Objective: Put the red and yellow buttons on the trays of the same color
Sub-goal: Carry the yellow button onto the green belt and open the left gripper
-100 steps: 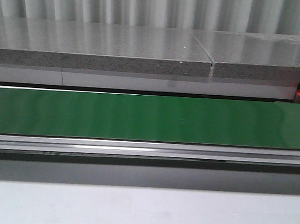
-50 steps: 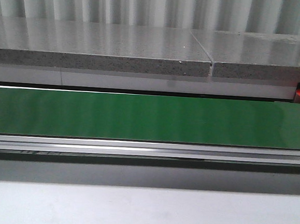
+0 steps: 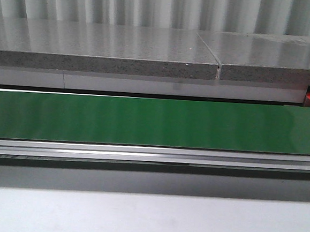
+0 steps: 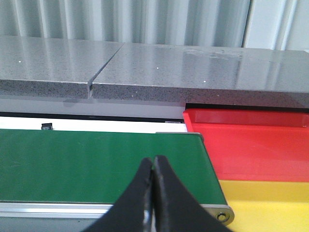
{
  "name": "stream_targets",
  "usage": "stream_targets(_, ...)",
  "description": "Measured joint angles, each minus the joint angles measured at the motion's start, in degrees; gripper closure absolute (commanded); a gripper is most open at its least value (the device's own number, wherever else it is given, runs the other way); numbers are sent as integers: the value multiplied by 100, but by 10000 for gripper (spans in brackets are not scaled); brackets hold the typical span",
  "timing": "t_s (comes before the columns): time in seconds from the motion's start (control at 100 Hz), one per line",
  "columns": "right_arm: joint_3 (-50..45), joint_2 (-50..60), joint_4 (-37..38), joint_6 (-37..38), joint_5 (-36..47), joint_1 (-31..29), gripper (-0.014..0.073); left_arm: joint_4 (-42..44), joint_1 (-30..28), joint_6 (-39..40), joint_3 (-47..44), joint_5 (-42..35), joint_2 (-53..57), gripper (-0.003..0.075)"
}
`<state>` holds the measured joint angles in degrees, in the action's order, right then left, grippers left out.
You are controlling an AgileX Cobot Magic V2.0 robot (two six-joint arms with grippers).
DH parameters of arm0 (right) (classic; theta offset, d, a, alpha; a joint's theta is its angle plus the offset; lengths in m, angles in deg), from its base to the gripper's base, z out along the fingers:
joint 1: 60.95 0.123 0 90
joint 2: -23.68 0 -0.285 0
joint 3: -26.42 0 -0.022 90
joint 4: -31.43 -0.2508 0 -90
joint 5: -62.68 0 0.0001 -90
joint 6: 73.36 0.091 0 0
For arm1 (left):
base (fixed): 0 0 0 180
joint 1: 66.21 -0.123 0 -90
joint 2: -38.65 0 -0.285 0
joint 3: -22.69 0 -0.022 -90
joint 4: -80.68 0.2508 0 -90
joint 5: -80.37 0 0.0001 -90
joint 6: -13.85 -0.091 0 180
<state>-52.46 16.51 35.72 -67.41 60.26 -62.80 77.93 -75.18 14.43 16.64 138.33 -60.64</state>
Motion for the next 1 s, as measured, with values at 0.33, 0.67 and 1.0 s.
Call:
stream_targets(0.33, 0, 0, 0, 0, 0, 0, 663, -613, 239, -587, 10, 88, 801, 99)
stream_targets(0.67, 0, 0, 0, 0, 0, 0, 663, -474, 53, -401, -2, 259, 1798, 99)
stream_targets(1.0, 0, 0, 0, 0, 0, 0, 663, 684, -940, 1103, -1472, -591, 1980, 99)
